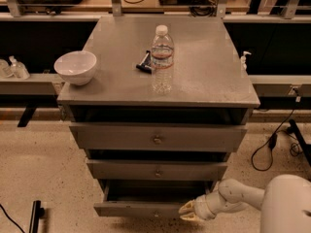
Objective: Open bottom drawer
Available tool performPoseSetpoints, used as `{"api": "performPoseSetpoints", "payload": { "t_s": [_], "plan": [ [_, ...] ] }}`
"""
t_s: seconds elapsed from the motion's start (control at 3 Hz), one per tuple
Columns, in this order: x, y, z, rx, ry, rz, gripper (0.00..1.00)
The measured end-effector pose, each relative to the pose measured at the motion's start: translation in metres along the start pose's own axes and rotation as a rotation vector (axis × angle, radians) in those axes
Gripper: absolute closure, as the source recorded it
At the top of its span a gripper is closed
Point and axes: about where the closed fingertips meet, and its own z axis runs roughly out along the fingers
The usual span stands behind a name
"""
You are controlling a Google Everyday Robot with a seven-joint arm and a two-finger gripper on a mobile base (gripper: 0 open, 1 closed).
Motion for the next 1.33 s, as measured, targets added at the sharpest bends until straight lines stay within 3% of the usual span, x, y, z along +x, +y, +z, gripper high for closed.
{"api": "performPoseSetpoints", "payload": {
  "t_s": [0.67, 1.0, 1.33],
  "plan": [
    [-0.02, -0.008, -0.008, 0.059, -0.033, -0.027, 0.12],
    [-0.023, -0.019, 0.0, 0.083, -0.012, -0.024, 0.0],
    [-0.015, -0.031, 0.016, 0.081, 0.019, 0.001, 0.0]
  ]
}}
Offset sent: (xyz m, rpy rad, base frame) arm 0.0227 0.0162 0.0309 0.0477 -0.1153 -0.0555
